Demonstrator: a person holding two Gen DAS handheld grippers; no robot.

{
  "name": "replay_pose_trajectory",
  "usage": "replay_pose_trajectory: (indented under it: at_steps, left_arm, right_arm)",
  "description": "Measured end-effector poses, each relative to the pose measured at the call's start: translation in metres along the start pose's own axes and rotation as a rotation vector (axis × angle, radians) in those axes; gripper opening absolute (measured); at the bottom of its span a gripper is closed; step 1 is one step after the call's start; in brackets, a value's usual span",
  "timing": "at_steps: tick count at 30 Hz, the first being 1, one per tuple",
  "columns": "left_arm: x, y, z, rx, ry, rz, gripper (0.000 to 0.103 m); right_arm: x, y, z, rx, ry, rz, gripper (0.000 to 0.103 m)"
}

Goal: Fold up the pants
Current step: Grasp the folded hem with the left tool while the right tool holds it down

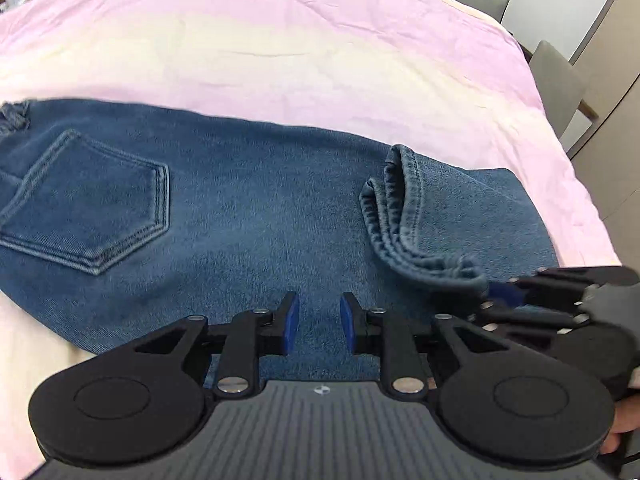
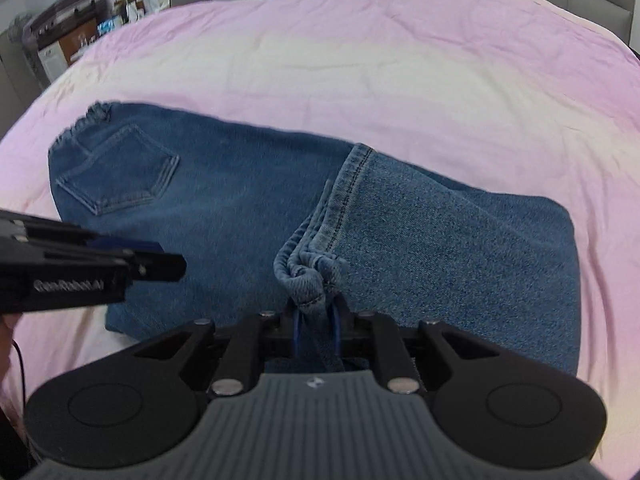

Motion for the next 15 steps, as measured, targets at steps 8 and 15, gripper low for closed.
replay_pose_trajectory:
  at_steps: [8,15]
  left_arm:
    - [0.001,-0.007,-0.016,0.099,0.143,-0.021,0.033]
    - [-0.015,-0.025,-0.040,0.244,0.238,-0.021,0.033]
  right_arm:
    - [-0.005,-0.002,-0.011,0.055,-0.059,-0.056,0.041]
    - [0.020,-0.017,0.001,0.014,-0.094,-0.046,0.049]
Point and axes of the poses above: each gripper's, at about its wrist camera, not at the fingertips, and x roughly against the way its jaws point, z to its right, y to its underside, the point moved 3 cm from there along -x, roughly the way its jaws point, and after that the axes turned 4 degrees about x, right-handed, at the moved point
